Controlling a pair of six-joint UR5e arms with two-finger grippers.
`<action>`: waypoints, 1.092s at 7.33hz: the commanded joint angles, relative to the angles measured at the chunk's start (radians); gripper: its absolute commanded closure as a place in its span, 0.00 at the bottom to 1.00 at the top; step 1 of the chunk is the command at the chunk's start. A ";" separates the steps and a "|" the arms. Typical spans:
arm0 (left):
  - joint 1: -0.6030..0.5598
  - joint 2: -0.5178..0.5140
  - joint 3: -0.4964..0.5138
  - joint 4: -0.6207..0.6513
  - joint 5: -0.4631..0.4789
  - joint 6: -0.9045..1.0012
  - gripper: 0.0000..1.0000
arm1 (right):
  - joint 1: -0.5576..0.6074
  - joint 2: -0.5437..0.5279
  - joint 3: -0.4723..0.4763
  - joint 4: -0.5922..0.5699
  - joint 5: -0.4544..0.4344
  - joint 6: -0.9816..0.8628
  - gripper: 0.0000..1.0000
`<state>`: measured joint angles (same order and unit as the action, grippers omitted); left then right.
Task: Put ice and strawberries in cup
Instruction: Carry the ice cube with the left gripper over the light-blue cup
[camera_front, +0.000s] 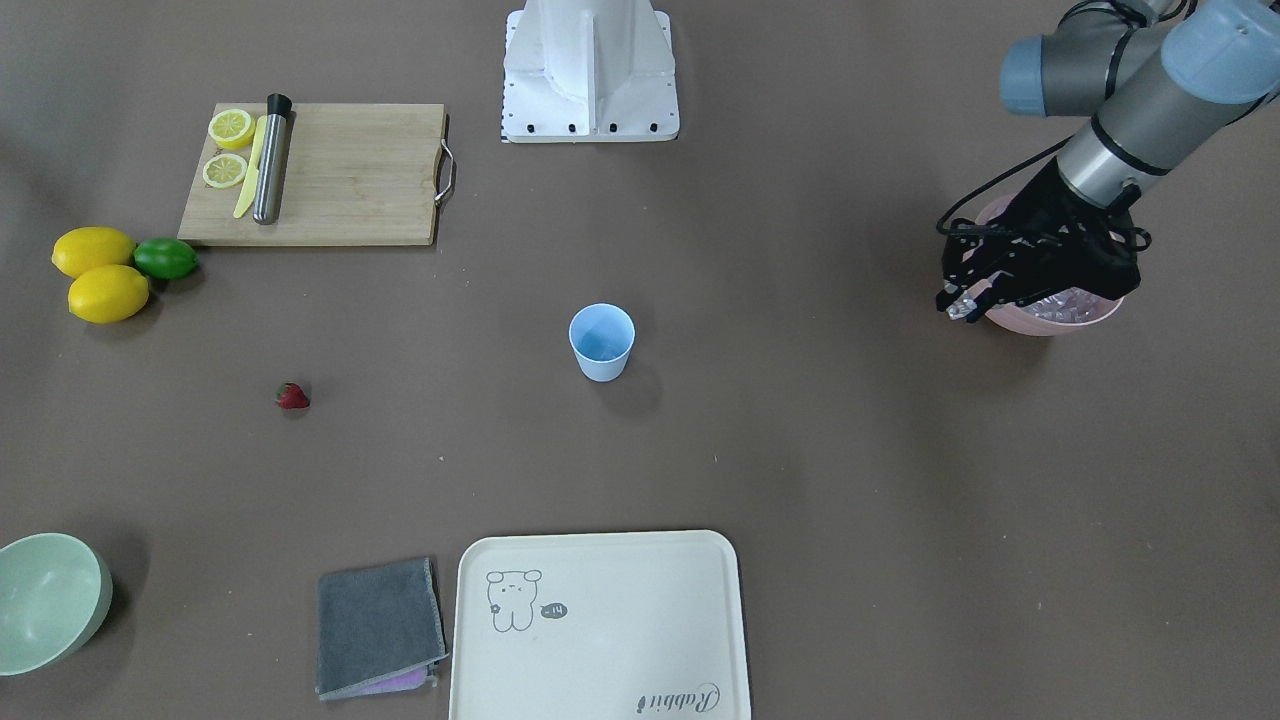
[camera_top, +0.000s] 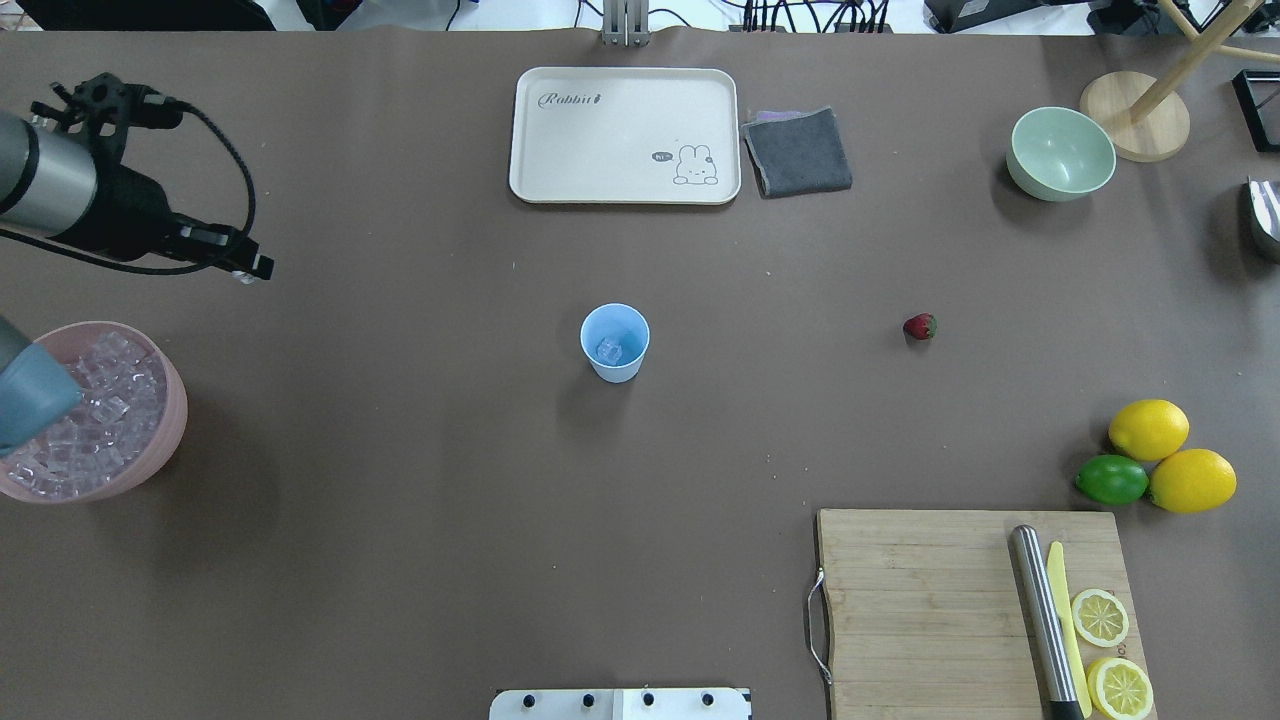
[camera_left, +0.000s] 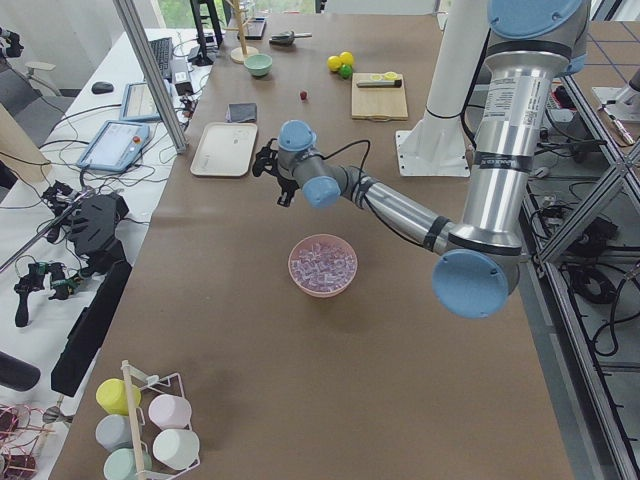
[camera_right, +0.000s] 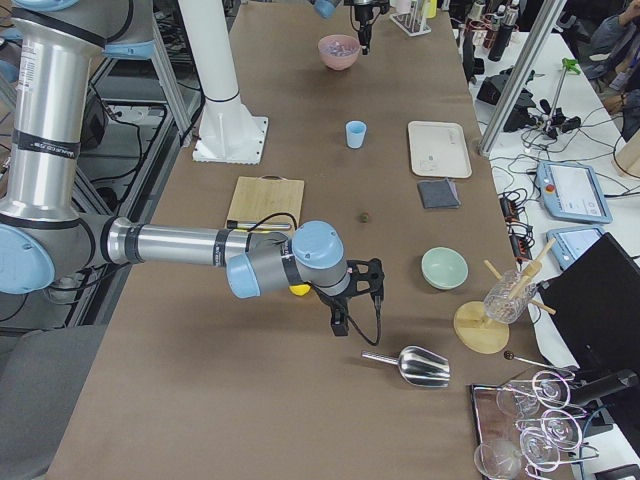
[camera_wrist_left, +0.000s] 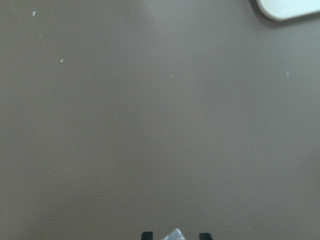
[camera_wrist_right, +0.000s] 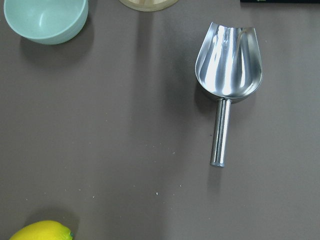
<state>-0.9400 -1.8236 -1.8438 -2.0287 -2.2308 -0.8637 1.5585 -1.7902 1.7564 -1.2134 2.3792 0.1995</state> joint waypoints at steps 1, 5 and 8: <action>0.151 -0.185 0.053 -0.002 0.072 -0.254 1.00 | 0.000 0.000 0.000 0.000 0.000 0.000 0.00; 0.320 -0.399 0.213 -0.013 0.298 -0.387 1.00 | 0.000 -0.002 0.000 0.000 0.000 -0.003 0.00; 0.386 -0.454 0.255 -0.024 0.376 -0.472 1.00 | 0.000 -0.002 0.000 0.000 0.000 -0.003 0.00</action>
<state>-0.5844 -2.2663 -1.5974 -2.0455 -1.8844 -1.3113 1.5585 -1.7916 1.7564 -1.2134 2.3792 0.1968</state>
